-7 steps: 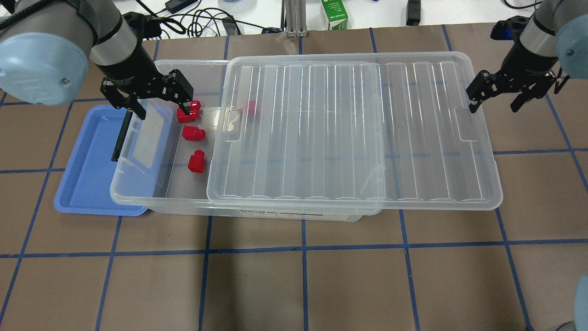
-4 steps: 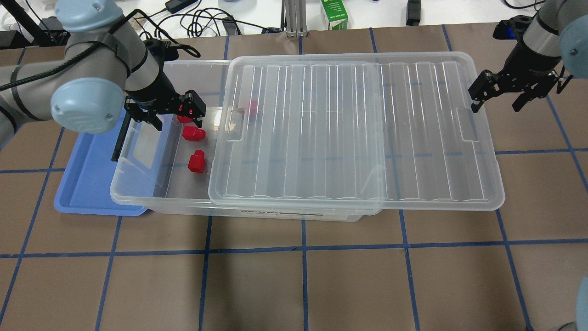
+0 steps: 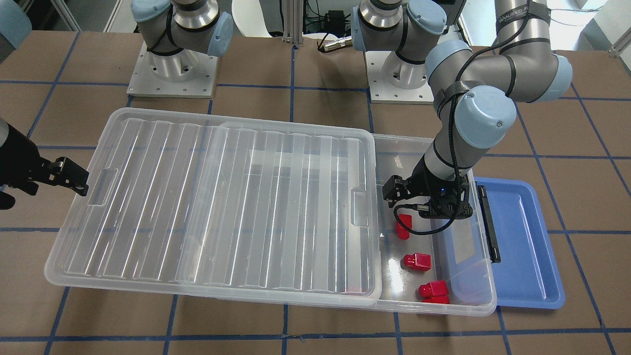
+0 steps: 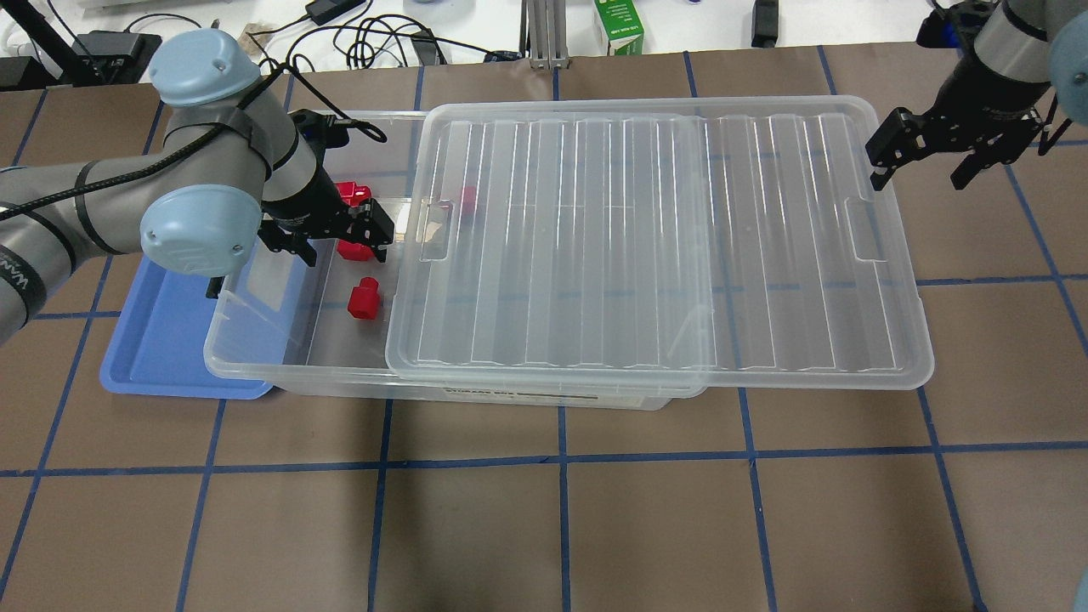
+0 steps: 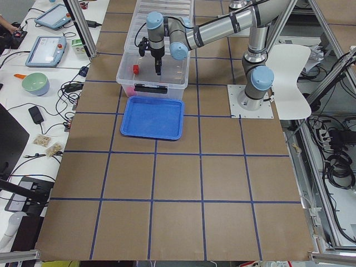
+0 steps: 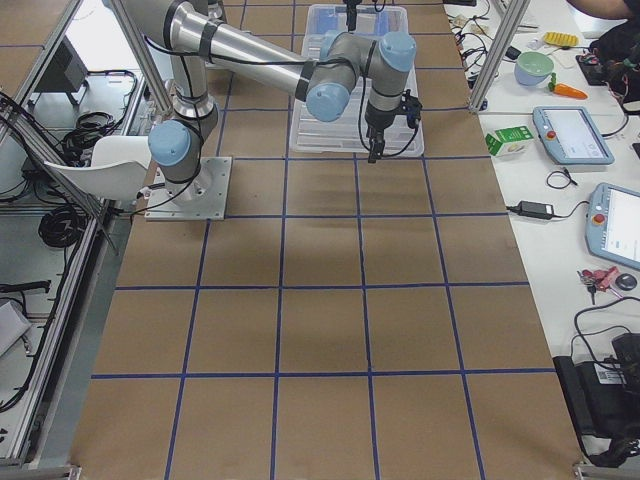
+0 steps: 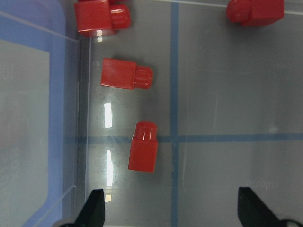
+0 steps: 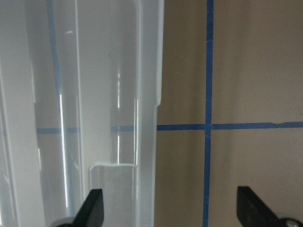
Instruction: Place red block in blue tray from box
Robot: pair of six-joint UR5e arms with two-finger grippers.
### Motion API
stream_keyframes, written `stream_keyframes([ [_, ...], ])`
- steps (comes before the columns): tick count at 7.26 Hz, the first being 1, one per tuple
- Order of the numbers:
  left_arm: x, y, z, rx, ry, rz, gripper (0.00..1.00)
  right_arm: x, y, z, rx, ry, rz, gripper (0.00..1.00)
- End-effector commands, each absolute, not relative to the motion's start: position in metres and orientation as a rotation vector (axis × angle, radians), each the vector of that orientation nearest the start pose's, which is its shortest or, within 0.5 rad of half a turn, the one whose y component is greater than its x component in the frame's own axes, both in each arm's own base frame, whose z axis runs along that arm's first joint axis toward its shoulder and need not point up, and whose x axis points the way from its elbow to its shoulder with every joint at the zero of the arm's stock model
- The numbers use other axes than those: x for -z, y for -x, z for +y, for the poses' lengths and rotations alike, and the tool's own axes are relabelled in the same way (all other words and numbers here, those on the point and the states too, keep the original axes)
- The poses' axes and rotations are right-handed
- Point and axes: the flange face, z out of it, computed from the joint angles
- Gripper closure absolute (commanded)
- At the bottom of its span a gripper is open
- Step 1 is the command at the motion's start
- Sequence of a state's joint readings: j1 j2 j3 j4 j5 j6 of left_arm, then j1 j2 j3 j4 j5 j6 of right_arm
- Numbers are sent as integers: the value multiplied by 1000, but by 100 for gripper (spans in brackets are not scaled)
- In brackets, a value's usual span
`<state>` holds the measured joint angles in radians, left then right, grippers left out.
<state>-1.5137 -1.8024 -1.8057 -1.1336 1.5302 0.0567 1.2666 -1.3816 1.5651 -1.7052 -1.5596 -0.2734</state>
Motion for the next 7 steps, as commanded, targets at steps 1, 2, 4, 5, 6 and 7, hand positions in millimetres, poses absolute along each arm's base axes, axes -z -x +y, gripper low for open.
stream_keyframes([
  [1, -279, 103, -555, -90, -12, 3189, 0, -471, 26, -566, -51, -115, 3124, 0],
  [2, -275, 101, -557, -102, -44, 3188, 0, -497, 24, -567, -57, -127, 3133, 0],
  [4, -262, 101, -555, -109, -37, 3189, 0, -504, 24, -566, -67, -122, 3131, 0],
  [5, -259, 101, -556, -109, -44, 3190, 0, -503, 23, -564, -71, -115, 3131, 0],
  [6, -255, 101, -558, -109, -44, 3188, 0, -499, 24, -567, -85, -115, 3128, 0],
  [7, -251, 99, -557, -116, -49, 3188, 0, -496, 23, -567, -88, -125, 3116, 0],
])
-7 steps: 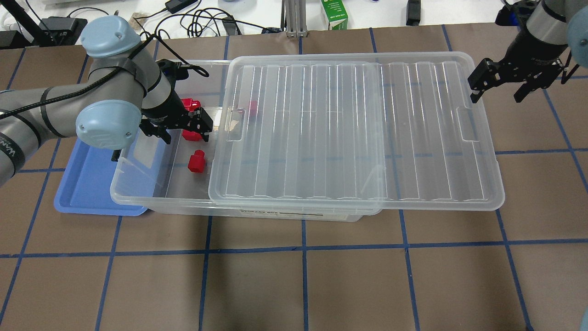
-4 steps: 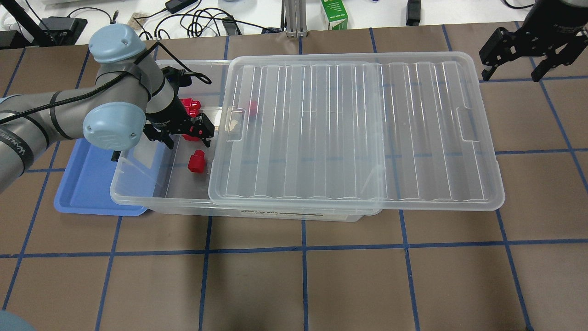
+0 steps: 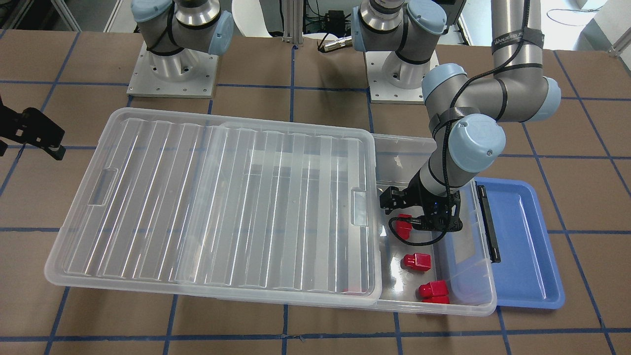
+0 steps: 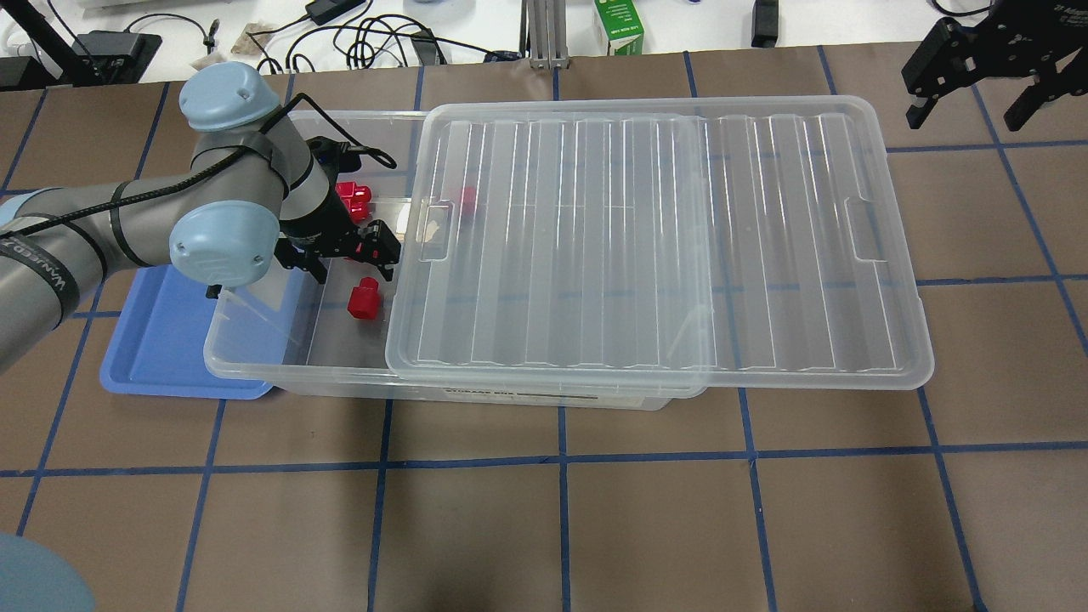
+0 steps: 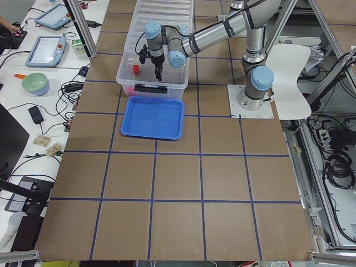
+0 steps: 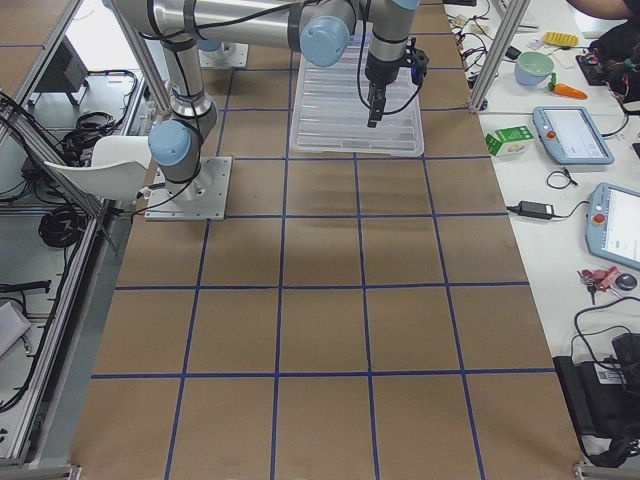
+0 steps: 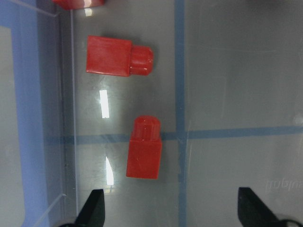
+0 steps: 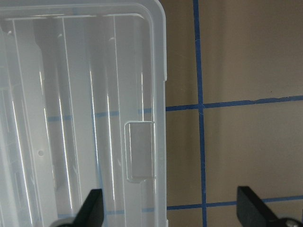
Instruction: Place red block in blue tray from box
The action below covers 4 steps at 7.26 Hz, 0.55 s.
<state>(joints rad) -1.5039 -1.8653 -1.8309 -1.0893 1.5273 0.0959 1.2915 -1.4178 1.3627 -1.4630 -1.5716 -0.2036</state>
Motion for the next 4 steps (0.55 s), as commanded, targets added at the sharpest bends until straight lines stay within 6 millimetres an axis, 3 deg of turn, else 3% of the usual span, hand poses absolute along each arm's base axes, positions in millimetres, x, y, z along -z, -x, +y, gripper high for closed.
stream_keyframes([
  [1, -249, 97, -557, -113, -54, 3190, 0, -495, 20, -568, -91, -120, 3111, 0],
  [4, -235, 96, -560, -115, -51, 3190, 0, -487, 18, -563, -113, -118, 3106, 0],
])
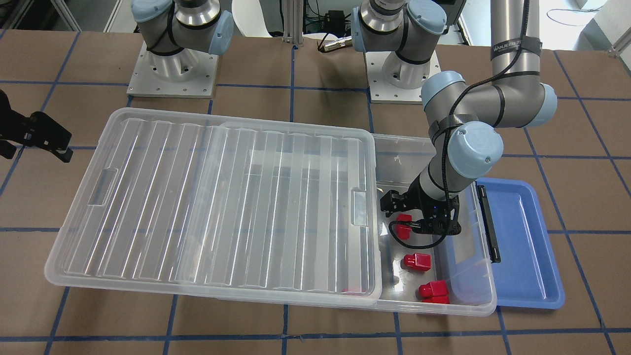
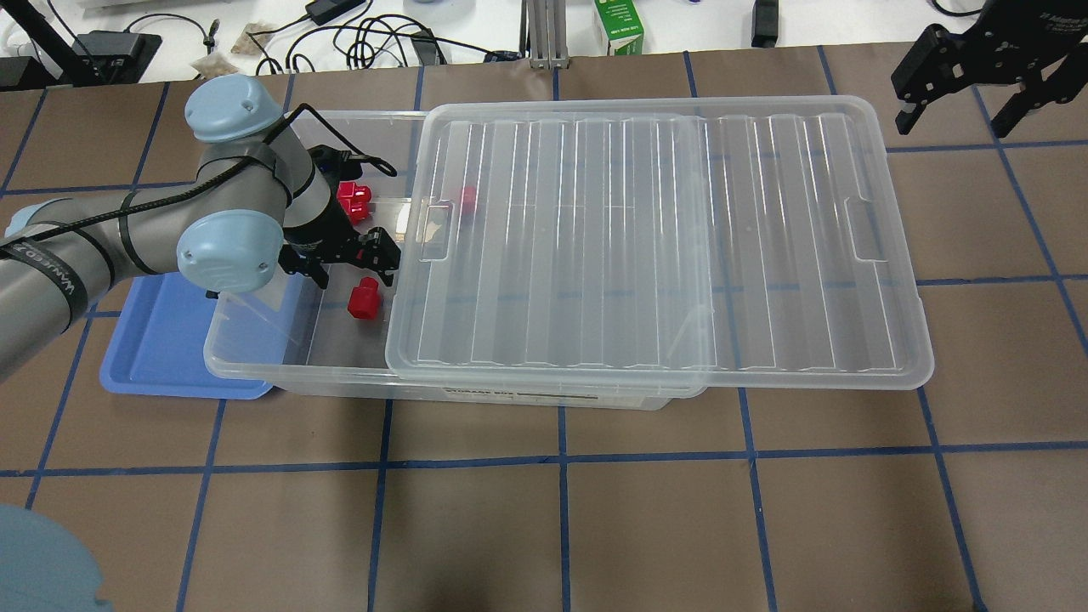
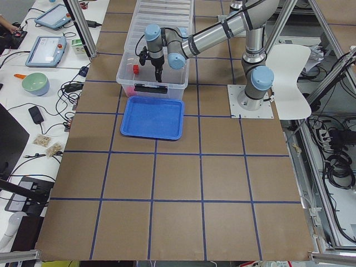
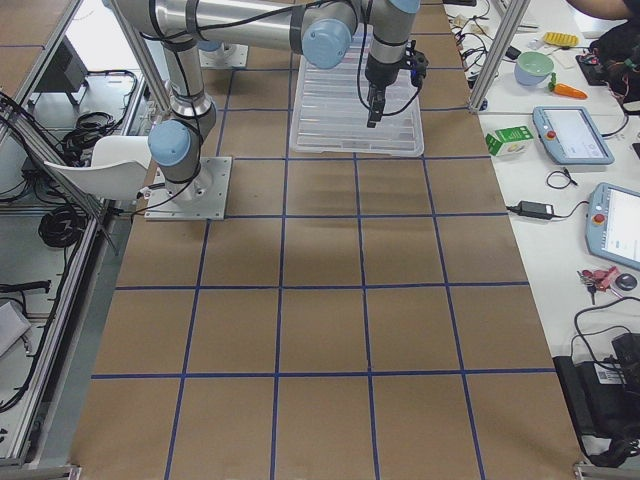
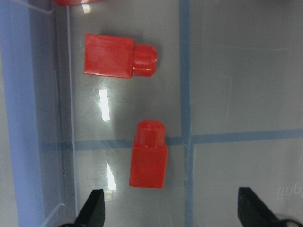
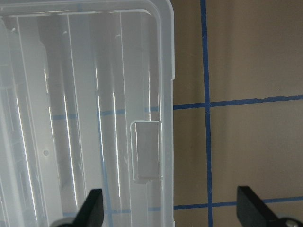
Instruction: Place red block in blue tray from box
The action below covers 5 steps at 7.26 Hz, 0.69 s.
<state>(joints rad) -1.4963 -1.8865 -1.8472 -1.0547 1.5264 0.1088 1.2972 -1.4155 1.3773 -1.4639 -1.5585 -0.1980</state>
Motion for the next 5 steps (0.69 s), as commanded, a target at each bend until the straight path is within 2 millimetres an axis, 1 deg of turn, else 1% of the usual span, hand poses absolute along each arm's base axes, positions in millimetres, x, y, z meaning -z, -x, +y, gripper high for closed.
stream_keyframes([
  [1, -232, 95, -561, -115, -54, 3189, 0, -487, 18, -563, -109, -118, 3107, 0],
  [2, -226, 90, -563, -122, -34, 3191, 0, -483, 18, -565, -123, -96, 3106, 0],
  [3, -223, 90, -564, -132, -31, 3193, 0, -487, 19, -563, -111, -94, 3108, 0],
  [4, -217, 90, -560, -142, -31, 3193, 0, -486, 19, -562, -118, -108, 3105, 0],
  [5, -206, 90, -558, -120, -26, 3193, 0, -484, 20, -564, -116, -120, 3118, 0],
])
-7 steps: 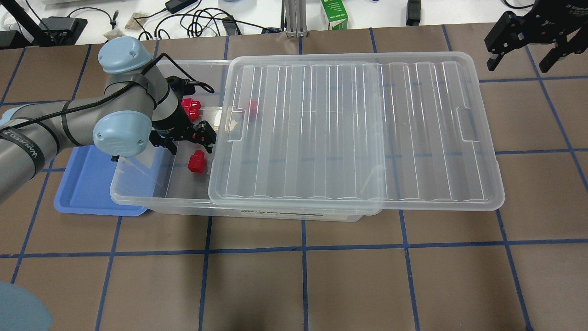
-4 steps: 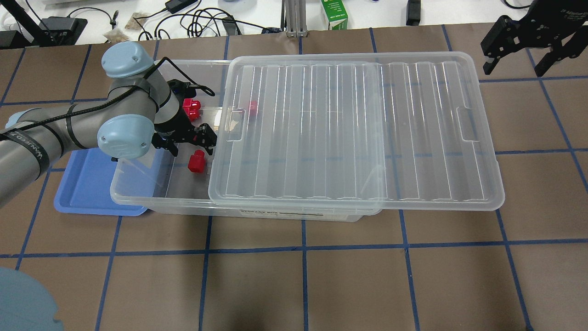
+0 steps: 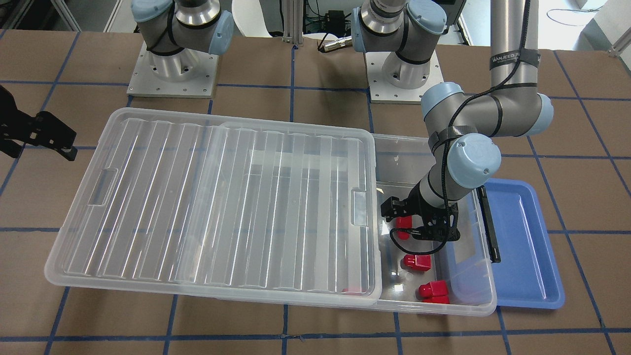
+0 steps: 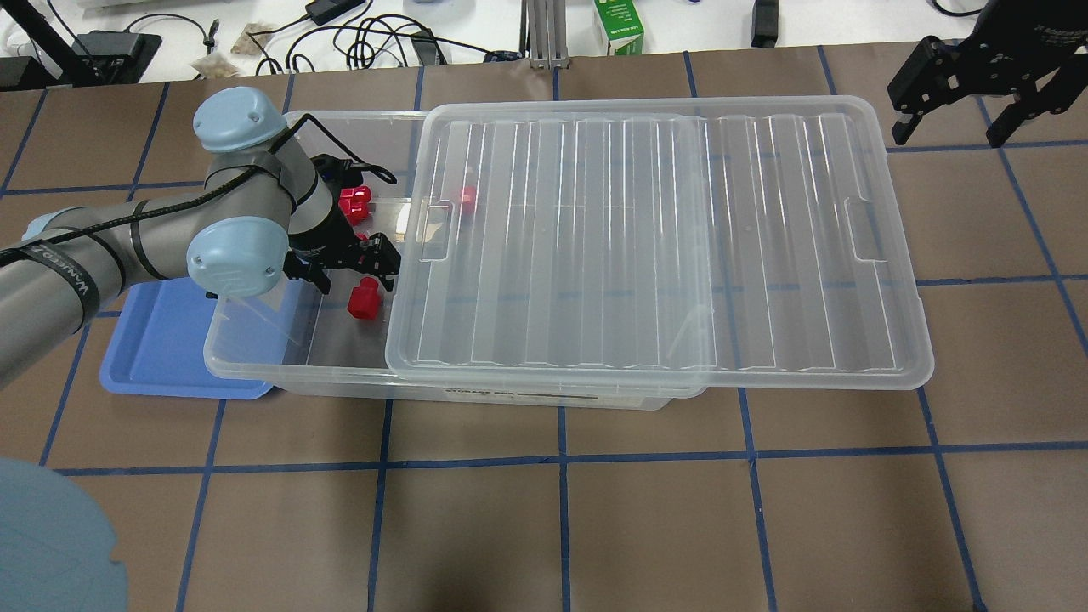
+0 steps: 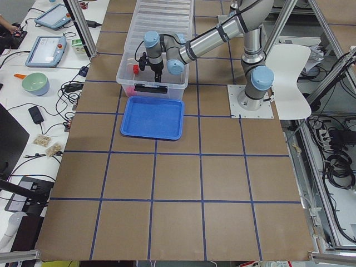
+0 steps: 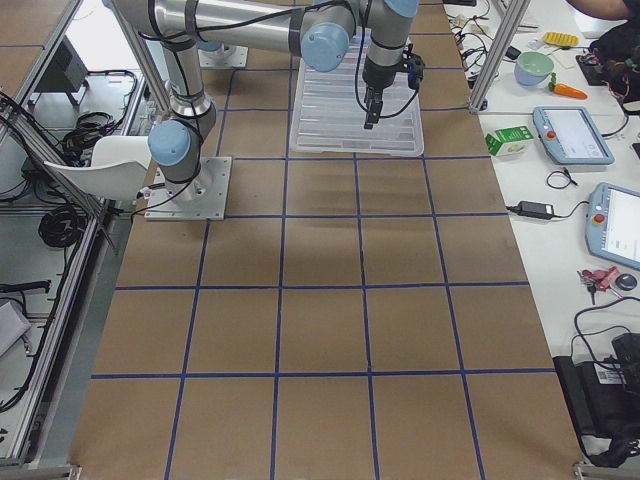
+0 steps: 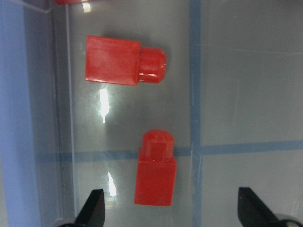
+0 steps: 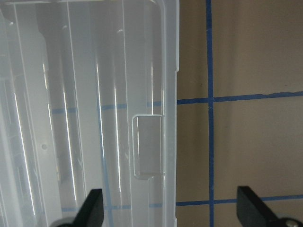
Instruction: Place red block in blue tray from box
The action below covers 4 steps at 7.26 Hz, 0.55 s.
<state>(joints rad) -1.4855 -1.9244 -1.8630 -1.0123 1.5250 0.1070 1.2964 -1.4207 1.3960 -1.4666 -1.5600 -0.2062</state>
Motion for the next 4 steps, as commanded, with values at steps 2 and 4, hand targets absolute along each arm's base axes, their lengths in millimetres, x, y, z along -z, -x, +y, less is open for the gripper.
stream_keyframes([
  [2, -197, 90, -556, -117, -29, 3193, 0, -485, 19, -561, -124, -120, 3114, 0],
  [4, -189, 90, -556, -144, -23, 3193, 8, -491, 19, -559, -106, -120, 3118, 0],
])
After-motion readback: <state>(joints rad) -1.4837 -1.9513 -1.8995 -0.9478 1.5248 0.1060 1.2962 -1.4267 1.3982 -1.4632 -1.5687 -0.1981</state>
